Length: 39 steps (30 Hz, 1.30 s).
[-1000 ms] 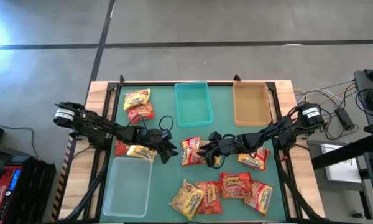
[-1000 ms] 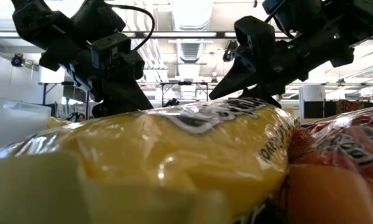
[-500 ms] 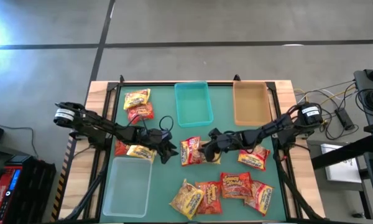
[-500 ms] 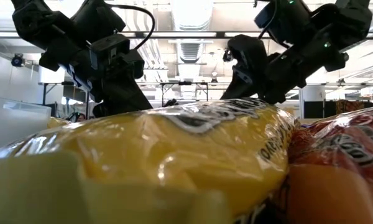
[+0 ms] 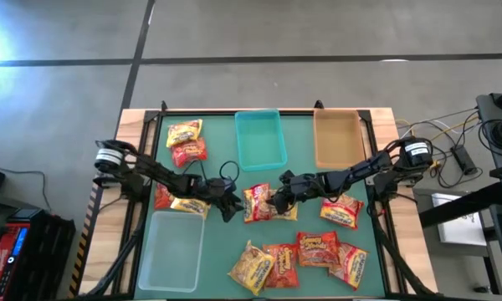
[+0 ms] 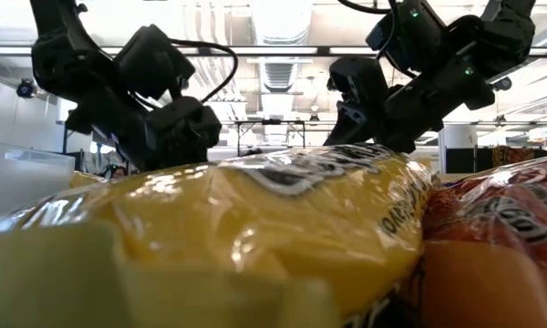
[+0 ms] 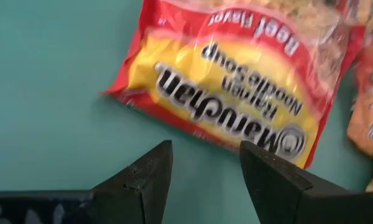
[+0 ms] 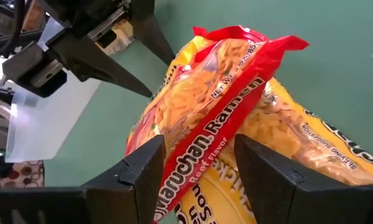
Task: Sort Maruchan noodles
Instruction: Put the center red noodle pack into the green bin
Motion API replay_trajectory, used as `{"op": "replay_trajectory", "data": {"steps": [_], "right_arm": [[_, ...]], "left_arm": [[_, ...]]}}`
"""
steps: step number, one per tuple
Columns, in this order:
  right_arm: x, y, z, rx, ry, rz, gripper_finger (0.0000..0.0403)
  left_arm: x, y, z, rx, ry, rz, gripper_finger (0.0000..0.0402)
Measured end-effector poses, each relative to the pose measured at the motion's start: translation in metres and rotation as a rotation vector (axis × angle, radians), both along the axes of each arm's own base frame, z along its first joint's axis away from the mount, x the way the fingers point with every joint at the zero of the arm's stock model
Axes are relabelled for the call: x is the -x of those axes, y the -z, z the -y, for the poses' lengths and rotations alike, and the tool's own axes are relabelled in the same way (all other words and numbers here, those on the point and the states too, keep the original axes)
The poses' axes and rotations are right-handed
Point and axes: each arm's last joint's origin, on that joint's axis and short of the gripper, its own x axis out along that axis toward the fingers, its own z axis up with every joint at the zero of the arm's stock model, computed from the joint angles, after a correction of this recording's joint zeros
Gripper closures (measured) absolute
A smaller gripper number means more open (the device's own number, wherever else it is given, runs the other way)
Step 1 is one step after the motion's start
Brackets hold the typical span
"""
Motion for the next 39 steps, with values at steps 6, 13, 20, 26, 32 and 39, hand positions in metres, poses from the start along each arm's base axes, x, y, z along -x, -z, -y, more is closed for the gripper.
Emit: {"op": "replay_trajectory", "data": {"steps": [6, 13, 20, 26, 32, 39], "right_arm": [[0.0, 0.001, 0.0, -0.011, 0.002, -0.011, 0.0233], [0.001, -0.002, 0.004, -0.065, -0.044, -0.008, 0.0252], [0.0, -0.004, 0.024, -0.113, -0.002, -0.001, 0.0202], [0.0, -0.003, 0.031, -0.122, 0.028, -0.009, 0.0165], [-0.001, -0.002, 0.032, -0.102, 0.059, -0.024, 0.0152], [-0.027, 0.005, 0.034, -0.055, 0.027, -0.058, 0.0154]], "left_arm": [[-0.004, 0.006, 0.001, 0.017, -0.004, 0.024, 0.0228], [-0.002, 0.001, 0.001, 0.023, 0.024, 0.027, 0.0228], [-0.002, 0.001, 0.001, 0.023, 0.027, 0.029, 0.0228], [-0.003, 0.001, 0.001, 0.015, 0.031, 0.031, 0.0228], [-0.006, -0.002, -0.001, -0.014, 0.038, 0.051, 0.0228], [-0.013, -0.007, -0.001, -0.044, 0.058, 0.082, 0.0228]]}}
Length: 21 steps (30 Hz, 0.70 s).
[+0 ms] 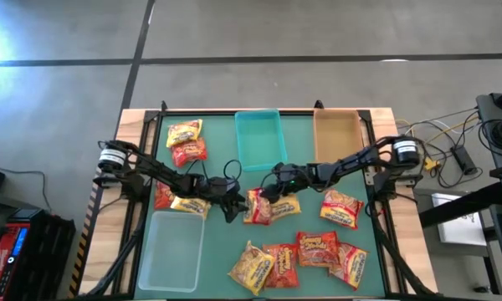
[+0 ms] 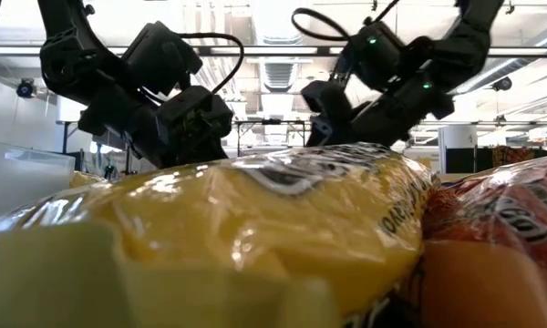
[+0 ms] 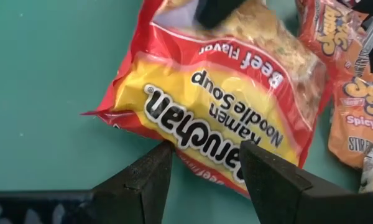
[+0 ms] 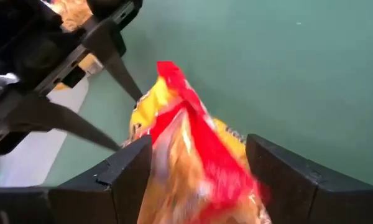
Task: Sort Maruchan noodles
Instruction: Put the center red noodle pack into the green bin
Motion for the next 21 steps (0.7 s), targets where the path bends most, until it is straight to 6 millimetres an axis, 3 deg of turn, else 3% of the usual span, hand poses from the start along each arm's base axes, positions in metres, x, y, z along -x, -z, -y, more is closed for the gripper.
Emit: {"op": "replay_trajectory", "data": {"steps": [6, 21], "right_arm": [[-0.016, -0.002, 0.0, -0.018, -0.084, -0.002, 0.0169], [-0.017, -0.011, -0.004, -0.017, -0.215, -0.045, 0.0196]], "left_arm": [[0.004, 0.004, 0.0, 0.012, -0.008, -0.017, 0.0228], [0.002, 0.001, -0.001, 0.006, -0.031, 0.02, 0.0228]]}}
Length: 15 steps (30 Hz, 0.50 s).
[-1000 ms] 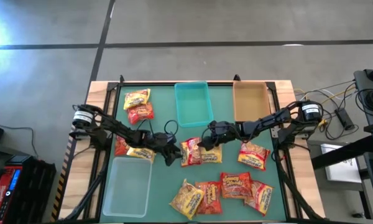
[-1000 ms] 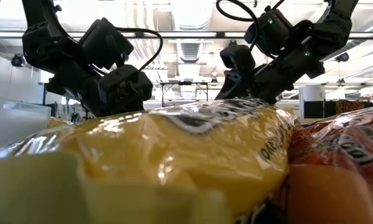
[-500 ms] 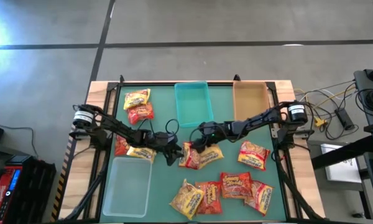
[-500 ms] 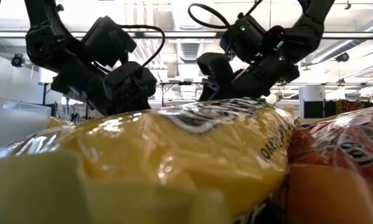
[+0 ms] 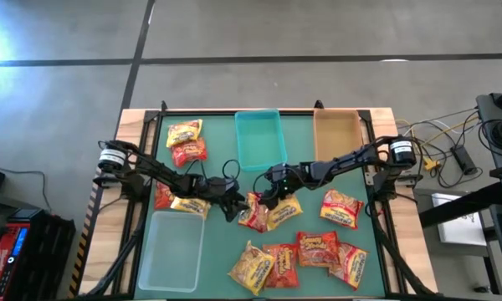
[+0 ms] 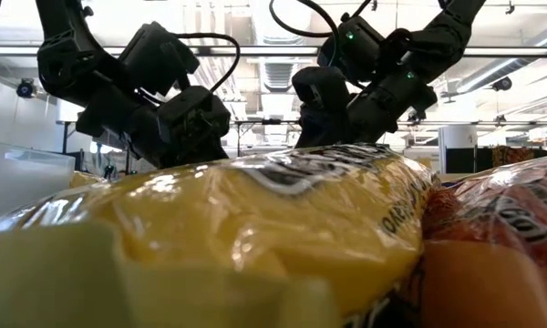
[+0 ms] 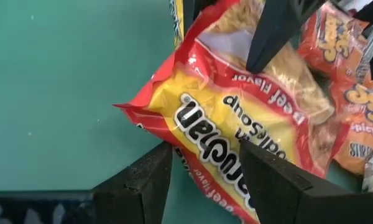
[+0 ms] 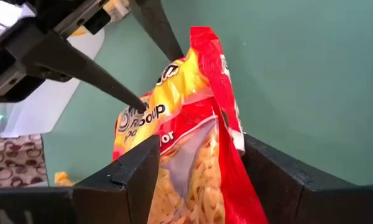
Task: Sort Maruchan noodles
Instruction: Put the center red noodle pack into the green bin
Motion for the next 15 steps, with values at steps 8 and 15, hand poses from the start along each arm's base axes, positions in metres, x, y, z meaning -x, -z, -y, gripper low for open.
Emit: {"op": "replay_trajectory", "data": {"steps": [8, 15], "right_arm": [[0.0001, 0.0003, -0.0031, 0.002, -0.047, 0.006, 0.0225], [0.0002, 0.0004, -0.0032, 0.007, -0.059, 0.009, 0.0262]], "left_arm": [[-0.001, -0.0034, -0.0038, -0.013, -0.035, 0.025, 0.0228], [-0.0031, -0.0081, -0.0047, -0.032, -0.046, 0.076, 0.0228]]}}
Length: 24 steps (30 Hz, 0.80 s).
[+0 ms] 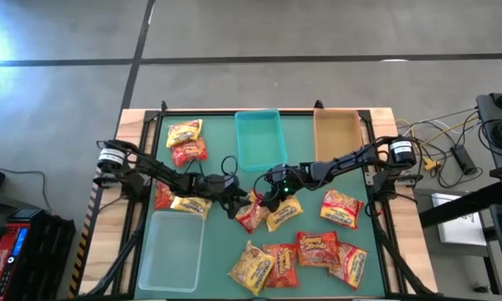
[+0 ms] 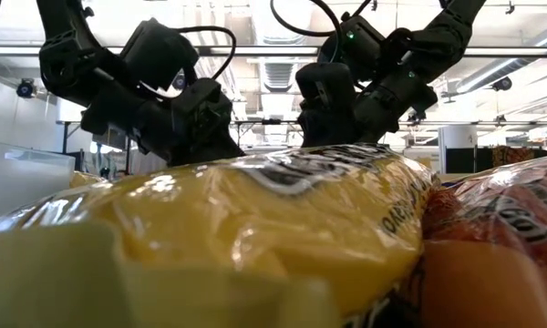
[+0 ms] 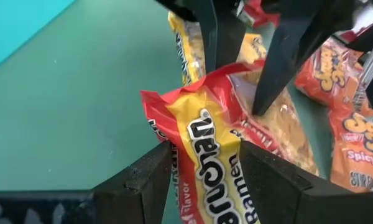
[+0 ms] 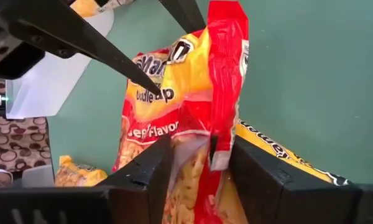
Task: Sort Maruchan noodles
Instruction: Put the center red noodle pack into the green bin
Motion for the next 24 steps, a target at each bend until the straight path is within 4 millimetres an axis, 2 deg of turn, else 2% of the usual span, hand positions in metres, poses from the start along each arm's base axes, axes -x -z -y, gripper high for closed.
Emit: {"op": "replay_trajectory", "data": {"steps": [12, 19, 24], "right_arm": [[0.0, 0.0, 0.0, 0.053, -0.045, 0.022, 0.0342], [0.001, -0.009, 0.0, 0.216, -0.177, 0.108, 0.0348], [0.003, -0.021, -0.001, 0.374, -0.295, 0.202, 0.0348]], "left_arm": [[0.004, -0.022, -0.002, -0.054, 0.052, 0.044, 0.0228], [0.022, -0.038, -0.008, -0.116, 0.073, -0.074, 0.0228], [0.027, -0.04, -0.008, -0.111, 0.082, -0.11, 0.0228]]}}
